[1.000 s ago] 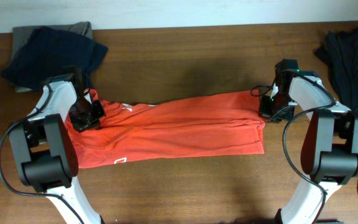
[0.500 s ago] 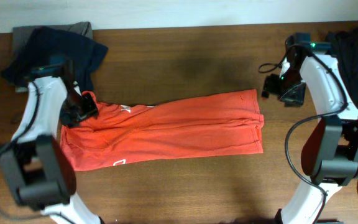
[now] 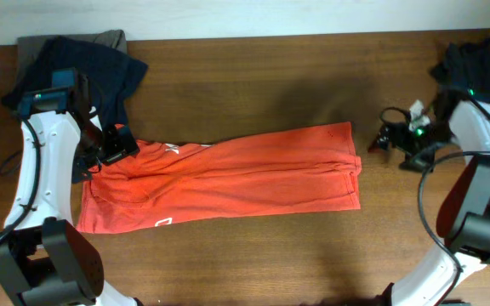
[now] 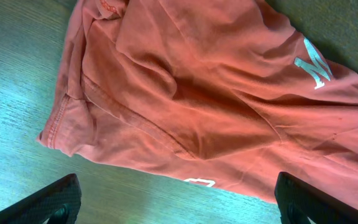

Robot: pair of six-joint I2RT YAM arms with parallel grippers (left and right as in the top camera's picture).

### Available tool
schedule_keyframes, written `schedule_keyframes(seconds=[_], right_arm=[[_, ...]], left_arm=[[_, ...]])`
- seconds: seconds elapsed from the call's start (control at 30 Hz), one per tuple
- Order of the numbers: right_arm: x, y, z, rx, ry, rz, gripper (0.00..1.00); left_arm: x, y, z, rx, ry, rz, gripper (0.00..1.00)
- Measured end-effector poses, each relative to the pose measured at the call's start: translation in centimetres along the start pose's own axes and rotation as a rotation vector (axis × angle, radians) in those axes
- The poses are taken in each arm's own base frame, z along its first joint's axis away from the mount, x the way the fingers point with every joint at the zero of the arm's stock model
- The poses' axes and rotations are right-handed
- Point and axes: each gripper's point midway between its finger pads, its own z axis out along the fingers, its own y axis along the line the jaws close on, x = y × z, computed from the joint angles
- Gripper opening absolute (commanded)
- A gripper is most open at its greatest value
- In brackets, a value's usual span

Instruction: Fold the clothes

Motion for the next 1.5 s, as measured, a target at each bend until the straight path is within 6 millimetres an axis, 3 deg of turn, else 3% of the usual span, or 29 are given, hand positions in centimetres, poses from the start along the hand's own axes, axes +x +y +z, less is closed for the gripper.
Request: schedule_keyframes(seconds=[0.17,0.5,0.83,0.87,0.97,1.07,1.27,1.5], right_arm=[[1.5,0.6,2.3,-0.113,0.015,-0.038,0.99],[1.6,3.1,3.1,-0.246,-0.045,-0.142,0.99],[3.0,8.1,5.5,-0.271,-0.034,-0.280,0.98],[3.2,8.6,5.7,-0.263,-0.029,-0.292,0.93],[3.7,8.9,6.4,-0.233,-0.014,-0.310,0.61],[4.4,8.6,7.2,-0.213,0.014,-0.297,0.46],[4.0,7.1,7.7,-0.131,0.012,-0.232,0.04],[4.2,4.3,6.4,0.014,0.063,-0.118,0.04]], left_arm=[[0.2,0.1,0.0,-0.002,0.006,0.000,0.99],[0.2,0.1,0.0,-0.003,0.008,0.000,0.99],[0.2,0.1,0.0,-0.002,0.006,0.000,0.99],[0.2,0.1,0.0,-0.002,0.006,0.000,0.99],[0.1,0.1,0.0,-0.005,0.006,0.000,0.99],[0.1,0.2,0.0,-0.009,0.004,0.000,0.99],[0.1,0.2,0.0,-0.009,0.004,0.000,0.99],[0.8,0.5,1.0,-0.021,0.029,0.002,0.99]])
